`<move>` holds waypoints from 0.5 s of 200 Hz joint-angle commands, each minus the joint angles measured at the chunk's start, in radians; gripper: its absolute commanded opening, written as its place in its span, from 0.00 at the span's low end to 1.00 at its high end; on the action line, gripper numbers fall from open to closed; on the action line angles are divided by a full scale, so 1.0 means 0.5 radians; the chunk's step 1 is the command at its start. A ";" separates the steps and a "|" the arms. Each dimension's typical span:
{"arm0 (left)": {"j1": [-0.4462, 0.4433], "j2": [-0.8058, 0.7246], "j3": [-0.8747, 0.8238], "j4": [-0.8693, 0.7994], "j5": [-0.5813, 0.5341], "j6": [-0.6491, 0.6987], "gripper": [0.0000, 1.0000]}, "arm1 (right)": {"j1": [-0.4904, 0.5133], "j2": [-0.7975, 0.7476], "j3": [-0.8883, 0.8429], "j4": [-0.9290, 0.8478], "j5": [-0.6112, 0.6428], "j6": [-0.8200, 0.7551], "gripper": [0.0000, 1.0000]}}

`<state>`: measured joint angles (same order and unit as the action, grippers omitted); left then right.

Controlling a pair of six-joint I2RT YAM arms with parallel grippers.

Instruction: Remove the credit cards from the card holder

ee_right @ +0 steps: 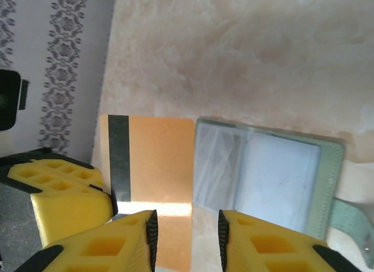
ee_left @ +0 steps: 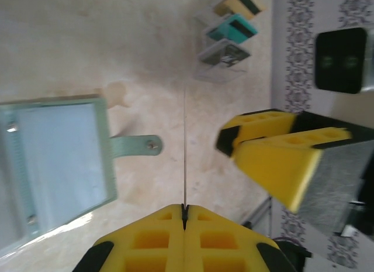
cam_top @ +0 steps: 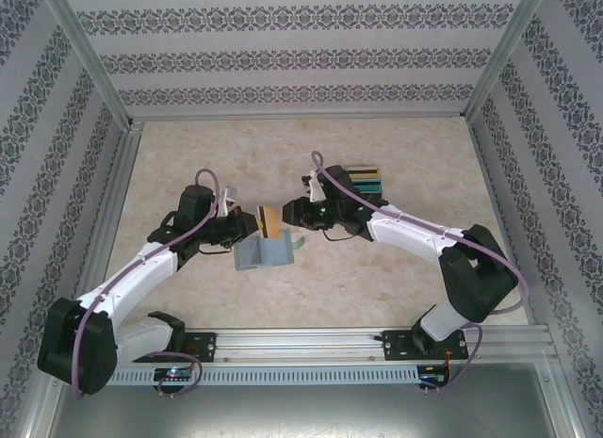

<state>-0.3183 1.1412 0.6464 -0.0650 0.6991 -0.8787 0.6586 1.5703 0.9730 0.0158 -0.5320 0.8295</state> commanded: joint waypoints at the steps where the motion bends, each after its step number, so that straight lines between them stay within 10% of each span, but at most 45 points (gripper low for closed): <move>1: 0.024 0.039 0.075 0.353 0.220 -0.146 0.00 | -0.037 -0.048 -0.089 0.348 -0.252 0.203 0.34; 100: 0.026 0.124 0.054 0.511 0.327 -0.225 0.00 | -0.118 -0.014 -0.283 0.875 -0.465 0.488 0.19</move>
<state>-0.3172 1.1923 0.6487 0.1215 0.8196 -0.9813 0.5991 1.5696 0.8452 0.3355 -0.7017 1.0309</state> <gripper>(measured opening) 0.051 0.227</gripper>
